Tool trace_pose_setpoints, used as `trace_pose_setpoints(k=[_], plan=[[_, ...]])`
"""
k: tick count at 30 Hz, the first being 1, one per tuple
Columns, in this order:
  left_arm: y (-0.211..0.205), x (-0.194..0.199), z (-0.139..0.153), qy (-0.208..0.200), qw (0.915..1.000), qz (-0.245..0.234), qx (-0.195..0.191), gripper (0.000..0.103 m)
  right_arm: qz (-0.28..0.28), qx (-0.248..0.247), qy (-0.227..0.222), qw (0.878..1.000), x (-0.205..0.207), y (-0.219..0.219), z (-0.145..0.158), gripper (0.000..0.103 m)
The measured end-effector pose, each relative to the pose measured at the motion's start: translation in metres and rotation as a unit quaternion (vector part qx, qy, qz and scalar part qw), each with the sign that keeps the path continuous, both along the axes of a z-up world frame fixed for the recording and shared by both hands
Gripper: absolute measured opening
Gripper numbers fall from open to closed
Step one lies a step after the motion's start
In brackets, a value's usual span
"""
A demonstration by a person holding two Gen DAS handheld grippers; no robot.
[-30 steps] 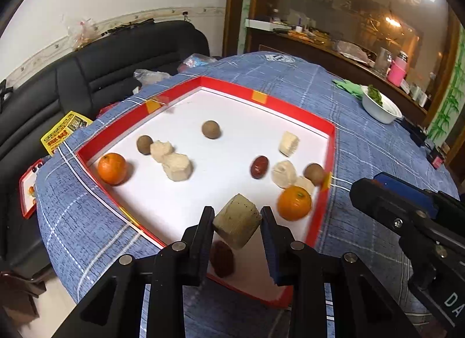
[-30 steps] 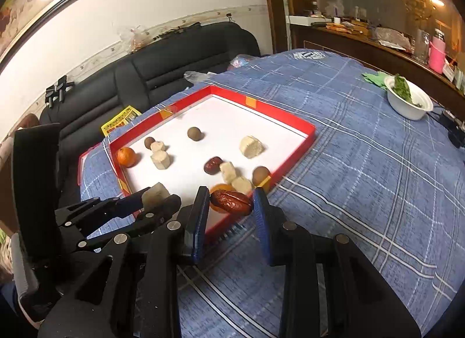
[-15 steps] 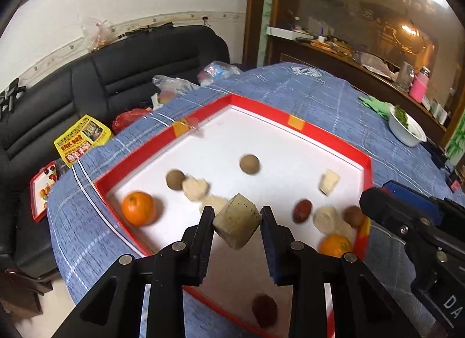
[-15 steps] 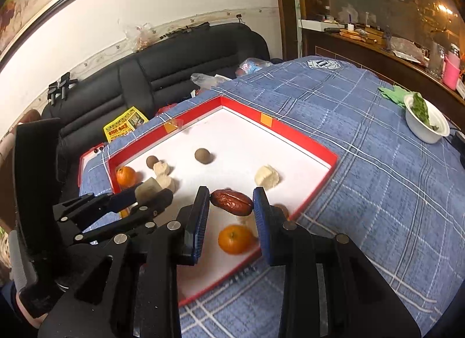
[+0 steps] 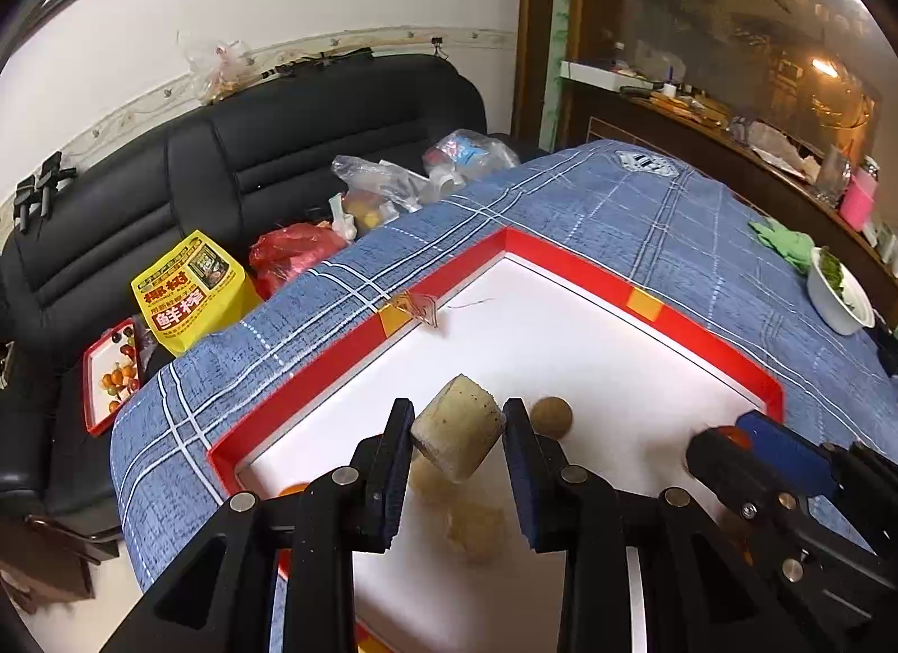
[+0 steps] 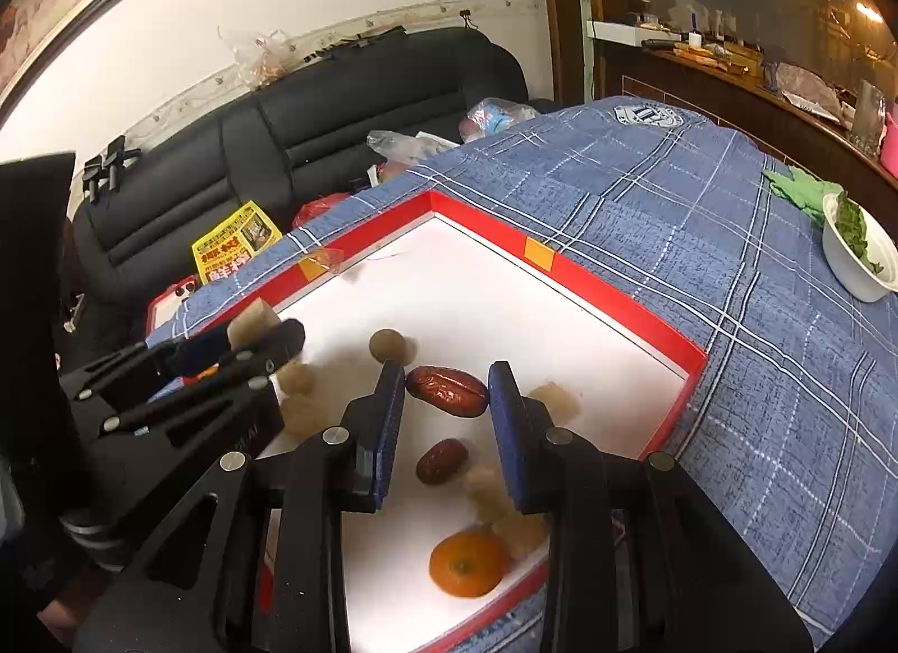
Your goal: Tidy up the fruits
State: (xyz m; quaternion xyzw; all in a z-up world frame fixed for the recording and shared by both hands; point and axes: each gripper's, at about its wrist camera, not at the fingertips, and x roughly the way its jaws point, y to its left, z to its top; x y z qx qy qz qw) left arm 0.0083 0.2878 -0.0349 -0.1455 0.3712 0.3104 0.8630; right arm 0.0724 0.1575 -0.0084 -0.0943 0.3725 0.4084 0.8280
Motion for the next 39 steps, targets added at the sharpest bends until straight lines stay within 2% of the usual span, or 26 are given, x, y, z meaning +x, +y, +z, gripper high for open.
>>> trace_pose_setpoints(k=[27, 33, 35, 37, 39], plan=[[0.033, 0.046, -0.023, 0.054, 0.9984, 0.008, -0.014, 0.031, -0.013, -0.044, 0.016, 0.999, 0.042, 0.037, -0.024, 0.030], [0.038, 0.053, -0.035, 0.073, 0.9969, 0.009, -0.026, 0.031, -0.013, -0.055, 0.026, 0.998, 0.048, 0.046, -0.036, 0.030], [0.038, 0.055, -0.039, 0.080, 0.9960, 0.001, -0.040, 0.031, -0.015, -0.062, 0.029, 0.998, 0.049, 0.047, -0.039, 0.030], [0.038, 0.056, -0.039, 0.076, 0.9956, -0.008, -0.055, 0.035, -0.014, -0.074, 0.038, 0.996, 0.049, 0.048, -0.043, 0.031], [0.039, 0.052, -0.037, 0.073, 0.9955, -0.003, -0.061, 0.049, -0.014, -0.082, 0.035, 0.996, 0.047, 0.048, -0.042, 0.033]])
